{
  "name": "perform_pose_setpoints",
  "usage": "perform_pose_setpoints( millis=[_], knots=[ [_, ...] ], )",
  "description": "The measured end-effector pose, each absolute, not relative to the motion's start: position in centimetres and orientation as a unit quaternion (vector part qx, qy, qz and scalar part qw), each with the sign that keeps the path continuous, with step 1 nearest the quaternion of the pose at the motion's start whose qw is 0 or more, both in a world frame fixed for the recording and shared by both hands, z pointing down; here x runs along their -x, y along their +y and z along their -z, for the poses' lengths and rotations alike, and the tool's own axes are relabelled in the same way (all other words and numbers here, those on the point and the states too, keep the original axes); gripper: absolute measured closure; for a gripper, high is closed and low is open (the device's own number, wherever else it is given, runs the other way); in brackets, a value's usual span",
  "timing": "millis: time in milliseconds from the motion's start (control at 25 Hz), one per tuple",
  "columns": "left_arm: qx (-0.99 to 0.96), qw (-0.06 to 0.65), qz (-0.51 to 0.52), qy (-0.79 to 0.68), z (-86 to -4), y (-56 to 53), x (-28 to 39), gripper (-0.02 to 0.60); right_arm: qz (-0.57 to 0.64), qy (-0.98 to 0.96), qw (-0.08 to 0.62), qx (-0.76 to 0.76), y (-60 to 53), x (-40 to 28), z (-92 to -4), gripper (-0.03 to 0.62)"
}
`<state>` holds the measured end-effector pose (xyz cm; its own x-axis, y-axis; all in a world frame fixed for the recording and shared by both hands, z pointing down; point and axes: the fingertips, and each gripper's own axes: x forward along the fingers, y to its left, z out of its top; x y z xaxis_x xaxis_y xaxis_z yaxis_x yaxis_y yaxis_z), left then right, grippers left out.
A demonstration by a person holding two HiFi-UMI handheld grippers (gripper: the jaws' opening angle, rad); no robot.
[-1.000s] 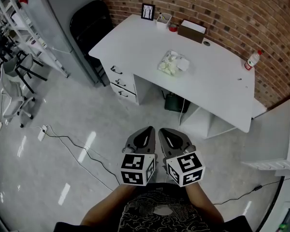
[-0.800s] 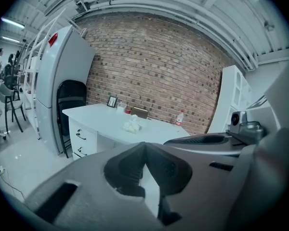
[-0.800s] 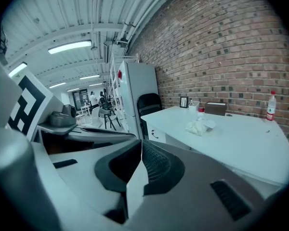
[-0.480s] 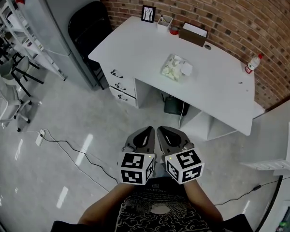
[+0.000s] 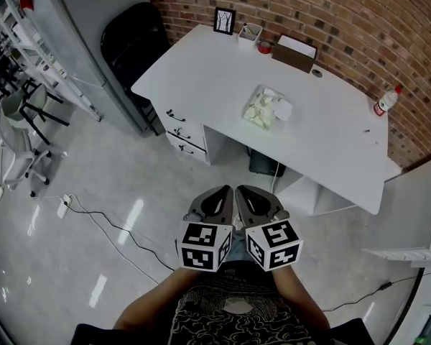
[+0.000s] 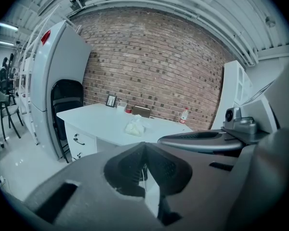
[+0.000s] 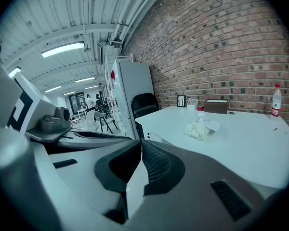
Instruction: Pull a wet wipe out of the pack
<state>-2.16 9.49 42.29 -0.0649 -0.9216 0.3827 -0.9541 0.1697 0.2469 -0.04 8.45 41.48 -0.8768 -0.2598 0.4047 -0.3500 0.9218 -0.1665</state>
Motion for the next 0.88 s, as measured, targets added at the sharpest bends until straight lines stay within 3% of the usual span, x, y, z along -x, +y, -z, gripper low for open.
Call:
perform_pose_setpoints(
  millis=[880],
  knots=[
    [-0.651, 0.250, -0.072, -0.713, -43.8, -7.9, 7.4, 0.571, -0.151, -0.953, 0.196, -0.173, -8.9, 4.8, -43.1, 0.574]
  ],
)
